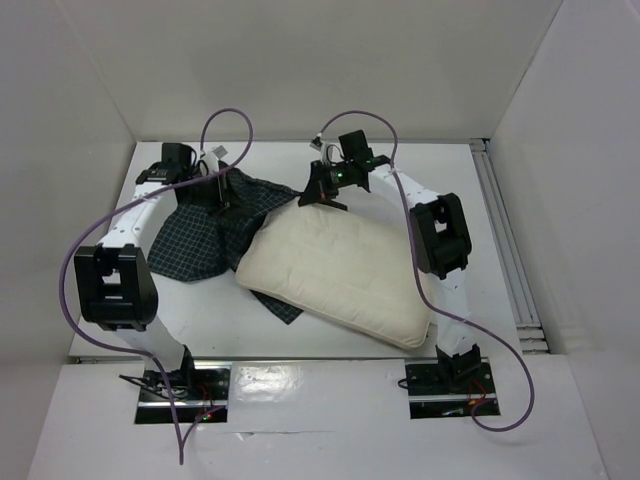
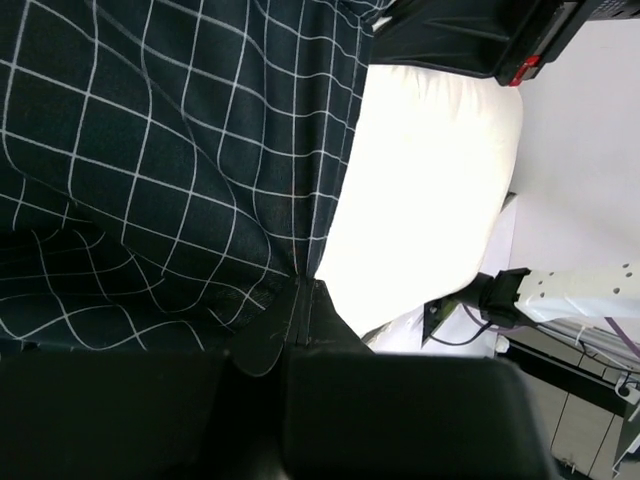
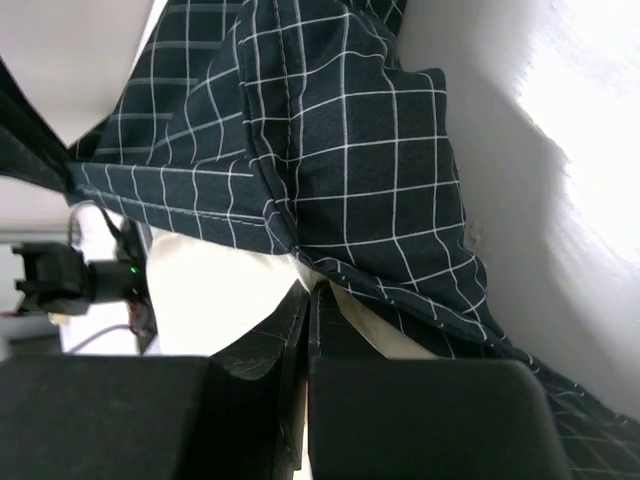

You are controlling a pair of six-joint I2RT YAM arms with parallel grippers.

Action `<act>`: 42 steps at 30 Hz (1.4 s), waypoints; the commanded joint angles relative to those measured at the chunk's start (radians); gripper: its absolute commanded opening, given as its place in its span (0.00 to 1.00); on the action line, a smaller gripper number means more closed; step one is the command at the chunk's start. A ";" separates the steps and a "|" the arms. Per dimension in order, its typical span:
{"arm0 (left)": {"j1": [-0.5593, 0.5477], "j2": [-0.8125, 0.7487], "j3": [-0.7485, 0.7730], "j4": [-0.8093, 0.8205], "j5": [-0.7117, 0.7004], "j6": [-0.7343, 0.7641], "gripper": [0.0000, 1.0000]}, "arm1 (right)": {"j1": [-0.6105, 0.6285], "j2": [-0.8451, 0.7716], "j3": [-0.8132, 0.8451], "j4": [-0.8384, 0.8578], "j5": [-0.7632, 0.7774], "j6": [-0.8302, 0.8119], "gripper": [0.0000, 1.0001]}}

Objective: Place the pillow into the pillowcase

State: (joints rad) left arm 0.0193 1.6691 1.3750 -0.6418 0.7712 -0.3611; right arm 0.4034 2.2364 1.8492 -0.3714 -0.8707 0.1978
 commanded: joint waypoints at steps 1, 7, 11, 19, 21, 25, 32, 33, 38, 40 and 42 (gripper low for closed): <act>0.008 0.015 0.062 -0.025 0.002 0.044 0.00 | -0.014 0.017 -0.013 0.183 0.033 0.132 0.00; -0.002 0.133 0.166 -0.062 -0.024 0.033 0.23 | -0.023 0.017 -0.016 0.212 0.188 0.249 0.12; -0.012 0.135 0.207 -0.085 -0.091 0.024 0.58 | -0.023 -0.058 -0.074 0.198 0.295 0.239 0.43; -0.012 0.054 0.248 -0.104 -0.260 -0.004 0.62 | 0.024 -0.187 -0.053 0.037 0.571 0.131 0.71; 0.001 -0.007 0.228 -0.104 -0.364 -0.047 0.51 | 0.037 -0.225 -0.071 0.023 0.689 0.109 0.72; 0.019 -0.141 0.090 -0.076 -0.487 -0.104 0.16 | 0.084 -0.352 -0.100 -0.018 0.838 0.034 0.75; 0.060 -0.243 -0.293 0.076 -0.302 -0.191 0.55 | 0.379 -0.461 -0.257 -0.014 1.087 -0.213 0.76; 0.061 -0.243 -0.359 0.127 -0.252 -0.211 0.55 | 0.441 -0.483 -0.339 0.009 1.087 -0.247 0.76; 0.080 -0.243 -0.453 0.220 -0.234 -0.237 0.55 | 0.564 -0.564 -0.479 0.098 1.067 -0.291 0.76; 0.080 -0.217 -0.467 0.238 -0.243 -0.246 0.55 | 0.612 -0.554 -0.490 0.089 1.067 -0.302 0.76; 0.080 -0.204 -0.493 0.278 -0.256 -0.256 0.55 | 0.638 -0.538 -0.502 0.098 1.067 -0.302 0.76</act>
State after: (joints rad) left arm 0.0944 1.4544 0.8921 -0.4881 0.4934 -0.5873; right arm 1.0298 1.7248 1.3476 -0.3370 0.1497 -0.0673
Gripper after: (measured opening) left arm 0.554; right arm 0.764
